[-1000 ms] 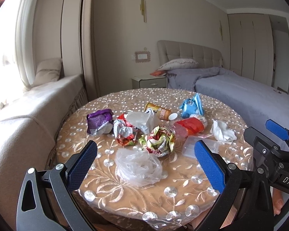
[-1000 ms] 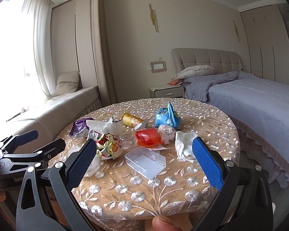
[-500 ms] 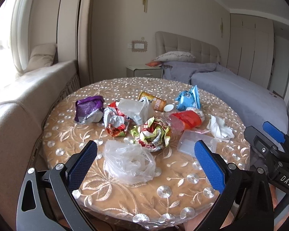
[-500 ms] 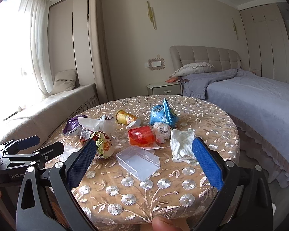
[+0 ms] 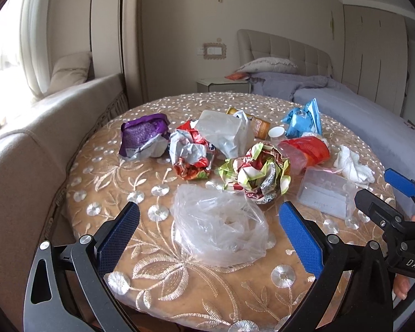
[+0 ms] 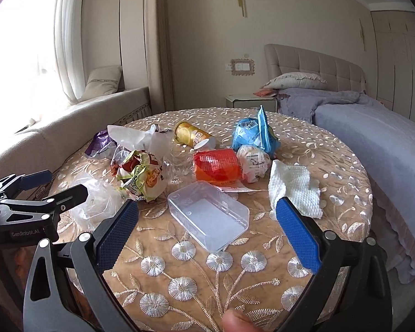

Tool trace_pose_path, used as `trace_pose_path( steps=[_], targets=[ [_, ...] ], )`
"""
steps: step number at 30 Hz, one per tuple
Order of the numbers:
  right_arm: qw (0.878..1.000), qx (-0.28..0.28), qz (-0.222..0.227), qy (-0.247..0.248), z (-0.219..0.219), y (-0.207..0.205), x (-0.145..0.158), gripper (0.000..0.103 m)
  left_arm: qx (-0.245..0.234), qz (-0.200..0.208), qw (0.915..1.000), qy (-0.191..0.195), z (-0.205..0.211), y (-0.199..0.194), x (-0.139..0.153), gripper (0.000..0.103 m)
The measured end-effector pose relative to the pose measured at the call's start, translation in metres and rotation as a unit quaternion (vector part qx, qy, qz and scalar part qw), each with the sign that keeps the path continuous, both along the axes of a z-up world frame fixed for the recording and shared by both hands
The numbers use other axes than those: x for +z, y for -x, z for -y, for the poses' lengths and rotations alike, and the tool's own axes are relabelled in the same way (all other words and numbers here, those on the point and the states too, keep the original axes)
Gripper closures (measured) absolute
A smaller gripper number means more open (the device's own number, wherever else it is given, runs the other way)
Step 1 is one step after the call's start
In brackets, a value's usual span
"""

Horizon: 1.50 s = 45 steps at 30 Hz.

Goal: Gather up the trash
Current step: 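Grasp the clear plastic bag with left tool while right tool grasps the clear box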

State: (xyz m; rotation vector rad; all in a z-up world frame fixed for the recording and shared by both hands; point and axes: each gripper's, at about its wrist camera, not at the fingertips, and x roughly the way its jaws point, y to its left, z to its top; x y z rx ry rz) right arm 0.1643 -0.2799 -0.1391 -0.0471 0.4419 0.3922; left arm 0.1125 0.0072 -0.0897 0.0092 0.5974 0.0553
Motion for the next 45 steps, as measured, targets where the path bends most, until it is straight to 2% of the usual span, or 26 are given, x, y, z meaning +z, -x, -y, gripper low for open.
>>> trace_pose_path(
  steps=[5,12,16,17,18,19,21,24,29,39,45],
  targets=[
    [0.998,0.026,-0.035,0.051,-0.014,-0.026,-0.016,0.004,-0.001,-0.025,0.9997,-0.002,-0.004,-0.016,-0.016,0.004],
    [0.992,0.067,-0.086,0.068,-0.022,-0.053,-0.022,0.004,-0.006,-0.066,0.9978,0.01,-0.007,-0.042,-0.037,0.004],
    [0.986,0.099,-0.109,0.078,-0.029,-0.06,-0.023,0.004,-0.009,-0.072,0.9972,0.018,-0.008,-0.047,-0.038,0.005],
    [0.985,0.11,-0.109,0.077,-0.031,-0.06,-0.023,0.004,-0.01,-0.072,0.9972,0.015,-0.008,-0.048,-0.037,0.007],
    [0.985,0.118,-0.104,0.077,-0.032,-0.058,-0.023,0.007,-0.011,-0.071,0.9973,0.011,-0.008,-0.049,-0.037,0.017],
    [0.985,0.122,-0.094,0.083,-0.034,-0.055,-0.023,0.019,-0.014,-0.07,0.9974,0.009,-0.007,-0.05,-0.037,0.029],
    [0.981,0.136,-0.081,0.115,-0.041,-0.049,-0.027,0.034,-0.017,-0.072,0.9971,0.02,-0.007,-0.052,-0.039,0.042],
    [0.98,0.141,-0.06,0.125,-0.043,-0.038,-0.025,0.035,-0.015,-0.066,0.9976,0.018,-0.004,-0.054,-0.039,0.054],
    [0.983,0.131,-0.033,0.122,-0.042,-0.02,-0.023,0.036,-0.012,-0.051,0.9986,0.001,0.004,-0.038,-0.028,0.059],
    [0.99,0.134,-0.025,0.045,-0.016,0.012,0.004,0.039,-0.006,-0.015,0.9999,-0.006,0.01,0.017,-0.001,0.06],
    [0.991,0.132,-0.007,0.025,-0.003,0.032,0.017,0.039,-0.019,0.006,0.9997,-0.013,0.026,0.036,0.013,0.06]
  ],
)
